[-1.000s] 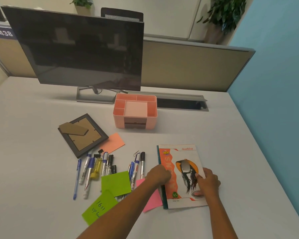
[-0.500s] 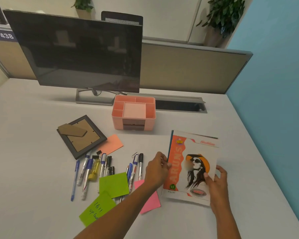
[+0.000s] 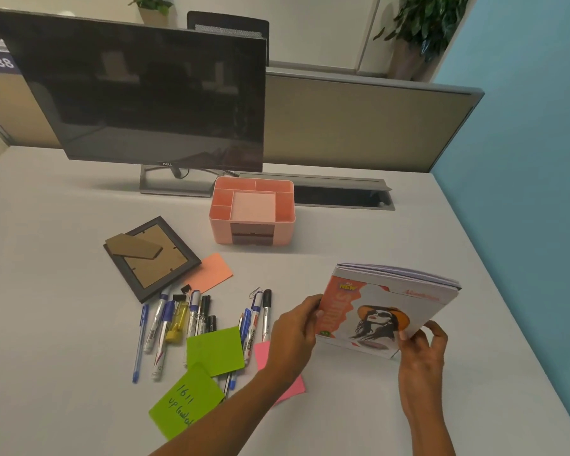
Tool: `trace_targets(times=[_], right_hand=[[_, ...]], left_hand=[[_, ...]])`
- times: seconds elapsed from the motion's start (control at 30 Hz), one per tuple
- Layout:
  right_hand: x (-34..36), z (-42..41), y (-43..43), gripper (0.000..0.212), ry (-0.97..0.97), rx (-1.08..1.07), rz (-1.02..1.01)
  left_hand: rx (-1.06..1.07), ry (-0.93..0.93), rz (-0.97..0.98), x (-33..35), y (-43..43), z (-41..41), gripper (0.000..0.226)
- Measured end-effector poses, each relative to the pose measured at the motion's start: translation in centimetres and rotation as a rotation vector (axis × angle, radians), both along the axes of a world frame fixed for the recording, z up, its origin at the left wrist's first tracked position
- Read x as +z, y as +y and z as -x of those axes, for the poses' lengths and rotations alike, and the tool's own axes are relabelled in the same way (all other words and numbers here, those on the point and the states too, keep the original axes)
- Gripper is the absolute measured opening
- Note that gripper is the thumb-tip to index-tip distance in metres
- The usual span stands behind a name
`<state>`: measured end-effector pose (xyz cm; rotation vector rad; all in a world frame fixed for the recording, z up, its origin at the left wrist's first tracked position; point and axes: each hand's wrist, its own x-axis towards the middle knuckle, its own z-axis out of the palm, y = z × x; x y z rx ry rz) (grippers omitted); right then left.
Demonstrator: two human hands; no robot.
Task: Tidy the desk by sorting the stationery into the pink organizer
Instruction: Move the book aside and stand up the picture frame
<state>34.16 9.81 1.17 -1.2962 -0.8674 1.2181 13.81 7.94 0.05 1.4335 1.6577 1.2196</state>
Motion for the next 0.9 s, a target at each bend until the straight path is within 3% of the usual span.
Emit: trace_targets(times=[0.37,0.53,0.67,0.9], right_hand=[[-4.0,1.0,1.3,0.031,-0.284,-0.267,0.008],[-4.5,0.1,4.0,0.031,-0.517,-0.216,0.14],[-5.1,-0.1,5.9,0.026,-0.65,-0.19,0.206],[-5.5,0.1,8.8,0.025,-0.656,-0.193,0.254]], left_hand=[[0.033,0.024,0.126,0.3,2.1,-0.4,0.028],[0.101,0.112,0.364,-0.9,4.7,-0.7,0.025],[0.123,0.125,0.448,-1.4,6.5,-1.0,0.024],[0.185,0.068,0.562,-1.7,8.8,-1.7,0.023]])
